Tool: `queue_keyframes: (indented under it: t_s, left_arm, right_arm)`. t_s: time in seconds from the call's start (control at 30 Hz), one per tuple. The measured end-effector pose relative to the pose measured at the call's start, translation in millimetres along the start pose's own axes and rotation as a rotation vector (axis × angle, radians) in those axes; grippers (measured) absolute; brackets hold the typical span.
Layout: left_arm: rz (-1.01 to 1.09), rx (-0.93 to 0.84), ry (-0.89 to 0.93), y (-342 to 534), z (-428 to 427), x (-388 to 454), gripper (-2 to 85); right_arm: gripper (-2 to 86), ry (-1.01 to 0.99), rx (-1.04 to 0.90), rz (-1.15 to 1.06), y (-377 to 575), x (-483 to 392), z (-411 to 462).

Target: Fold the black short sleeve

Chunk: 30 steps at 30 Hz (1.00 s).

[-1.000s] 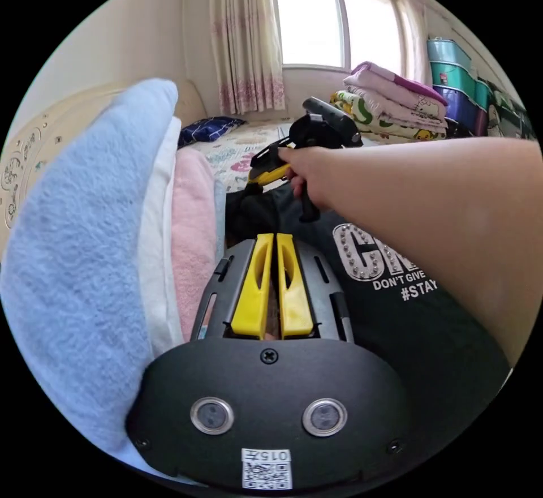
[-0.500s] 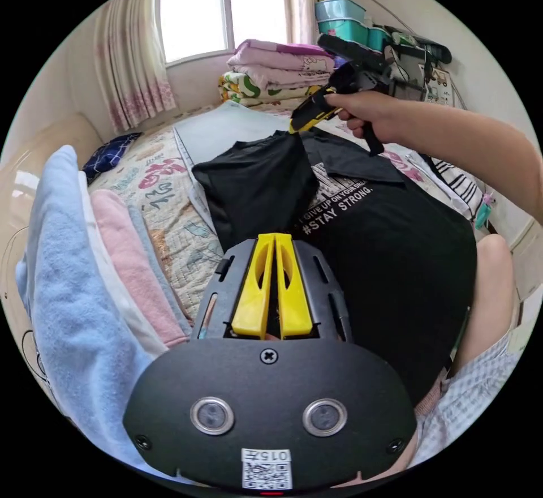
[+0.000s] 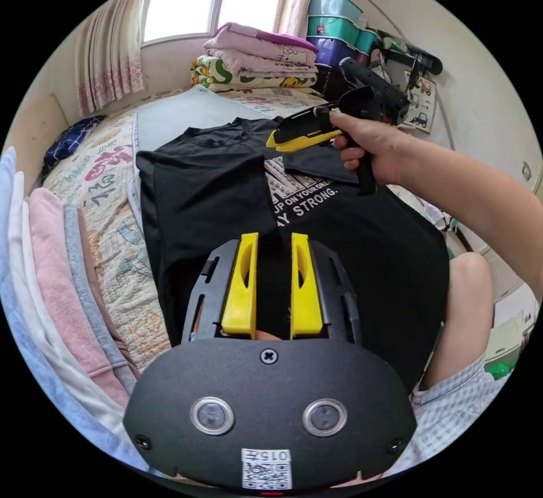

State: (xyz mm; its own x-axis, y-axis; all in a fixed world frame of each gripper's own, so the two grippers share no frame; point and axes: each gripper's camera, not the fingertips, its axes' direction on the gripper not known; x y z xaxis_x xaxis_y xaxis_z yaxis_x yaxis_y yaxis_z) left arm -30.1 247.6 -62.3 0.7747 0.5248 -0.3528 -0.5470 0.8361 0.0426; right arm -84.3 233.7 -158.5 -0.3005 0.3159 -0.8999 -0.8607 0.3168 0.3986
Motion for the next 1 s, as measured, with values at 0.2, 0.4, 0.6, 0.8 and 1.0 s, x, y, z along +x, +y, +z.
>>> queue_keyframes:
  t_s: [0.2,0.4,0.6,0.8,1.0]
  left_arm:
    - [-0.027,-0.071,-0.016,-12,21,-11,5.7]
    - [0.003,-0.044,0.047,-13,14,-27,2.3]
    - [0.018,-0.053,0.066,-13,18,-31,1.7]
    - [0.135,-0.124,0.048,-18,24,-32,2.1]
    - [-0.148,0.053,0.080,-23,-13,-107,3.0]
  right_arm:
    - [7.8,0.031,-0.027,0.035,-29,-21,14]
    - [1.7,0.087,-0.031,0.055,-41,-42,10]
    - [0.0,0.131,-0.006,0.029,-32,-72,-2]
    - [0.1,0.151,-0.040,-0.038,-27,-98,-25]
    - [4.3,0.206,0.082,-0.152,-26,-97,-107]
